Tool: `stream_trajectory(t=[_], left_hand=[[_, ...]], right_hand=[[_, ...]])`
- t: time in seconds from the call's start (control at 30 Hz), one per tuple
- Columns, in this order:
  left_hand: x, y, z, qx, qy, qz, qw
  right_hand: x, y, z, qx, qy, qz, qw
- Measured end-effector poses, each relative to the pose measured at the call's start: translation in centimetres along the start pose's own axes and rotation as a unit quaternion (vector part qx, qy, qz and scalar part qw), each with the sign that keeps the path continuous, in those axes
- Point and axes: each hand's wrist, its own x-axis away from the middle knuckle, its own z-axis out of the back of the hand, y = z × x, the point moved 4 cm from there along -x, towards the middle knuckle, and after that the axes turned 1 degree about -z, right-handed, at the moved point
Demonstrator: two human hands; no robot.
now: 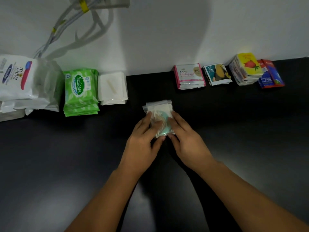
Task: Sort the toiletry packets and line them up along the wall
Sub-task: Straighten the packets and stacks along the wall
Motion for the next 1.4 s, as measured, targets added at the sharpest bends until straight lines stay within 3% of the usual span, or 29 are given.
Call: stream_trajectory(t=[0.4,0.9,1.07,1.2,1.4], left_hand=[[-8.2,-3.0,-2.2,-0.021,0.022,0.072,0.997],[-11.1,-4.0,-2.7,-0.059,0.014,0.049,0.997],[-10.7,-3.3,-2.1,-0.029,0.026,0.059,0.997],[-8.4,-2.5,-0.6,0.001,0.085,0.052,0.995],[-7.0,-2.6,7.0,-0.089,0.107,0.002,0.990]], right_hand=[[-9.7,1.1,0.3,0.022,-0.014,-0.082,0.996],[-11.7,0.9,-0.3,0.030,0.018,-0.106,0.994],[-11.4,0.5,0.1,0.029,0.026,-0.092,0.995],[-10.4,0.1,0.4,0.011,0.072,-0.068,0.995],[-8.7,-3.0,-1.3,-0.041,0.110,0.032,0.993]])
